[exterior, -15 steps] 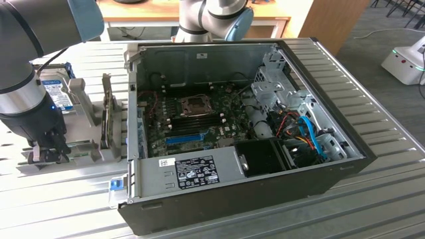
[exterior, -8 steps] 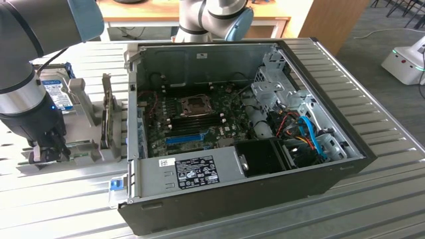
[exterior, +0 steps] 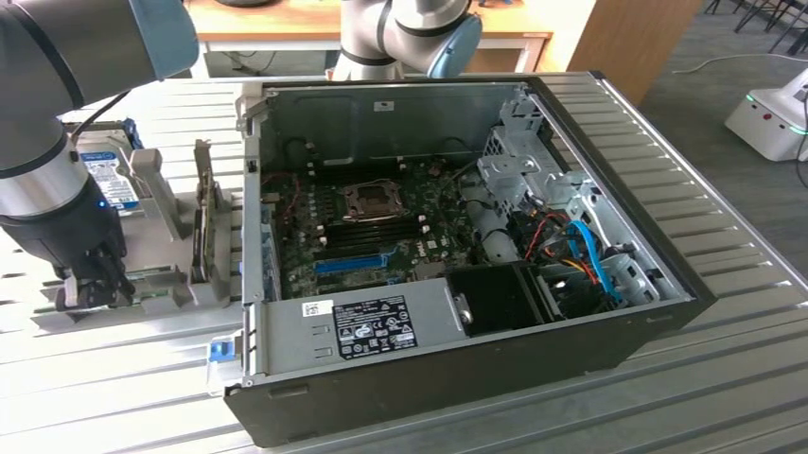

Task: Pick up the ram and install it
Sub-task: 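Pick up the ram and move it above insertion slot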

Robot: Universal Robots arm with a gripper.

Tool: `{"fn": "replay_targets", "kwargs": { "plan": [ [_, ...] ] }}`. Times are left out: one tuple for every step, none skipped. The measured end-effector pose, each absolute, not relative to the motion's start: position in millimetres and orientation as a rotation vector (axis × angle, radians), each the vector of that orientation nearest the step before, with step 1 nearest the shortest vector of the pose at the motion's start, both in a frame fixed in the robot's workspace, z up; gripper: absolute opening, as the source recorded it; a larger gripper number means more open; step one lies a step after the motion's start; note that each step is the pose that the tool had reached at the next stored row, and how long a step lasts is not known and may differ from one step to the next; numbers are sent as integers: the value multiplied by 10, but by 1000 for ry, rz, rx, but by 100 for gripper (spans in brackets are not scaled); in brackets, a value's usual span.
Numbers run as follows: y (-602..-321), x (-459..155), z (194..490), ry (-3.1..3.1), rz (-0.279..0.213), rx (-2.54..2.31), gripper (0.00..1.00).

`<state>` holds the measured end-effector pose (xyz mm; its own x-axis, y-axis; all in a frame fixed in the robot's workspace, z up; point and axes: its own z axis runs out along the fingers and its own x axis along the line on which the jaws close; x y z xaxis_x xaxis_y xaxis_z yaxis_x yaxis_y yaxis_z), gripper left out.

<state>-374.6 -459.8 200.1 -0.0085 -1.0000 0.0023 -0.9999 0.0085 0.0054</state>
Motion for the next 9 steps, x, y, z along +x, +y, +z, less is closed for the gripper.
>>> {"fn": "replay_targets", "kwargs": {
  "plan": [
    [-4598, -3743, 2001, -2227, -3, 2208, 20],
    [-4598, -3740, 2001, -2227, -4, 2208, 20],
    [-4598, -3739, 2001, -2227, -4, 2208, 20],
    [-4598, -3738, 2001, -2227, -4, 2208, 20],
    [-4598, -3735, 2001, -2227, -3, 2208, 20],
    [-4598, -3733, 2000, -2227, -4, 2208, 20],
    [-4598, -3732, 2001, -2227, -3, 2208, 20],
    [-4598, -3732, 2000, -2227, -4, 2208, 20],
    [-4598, -3732, 2000, -2227, -4, 2208, 20]
  ]
}}
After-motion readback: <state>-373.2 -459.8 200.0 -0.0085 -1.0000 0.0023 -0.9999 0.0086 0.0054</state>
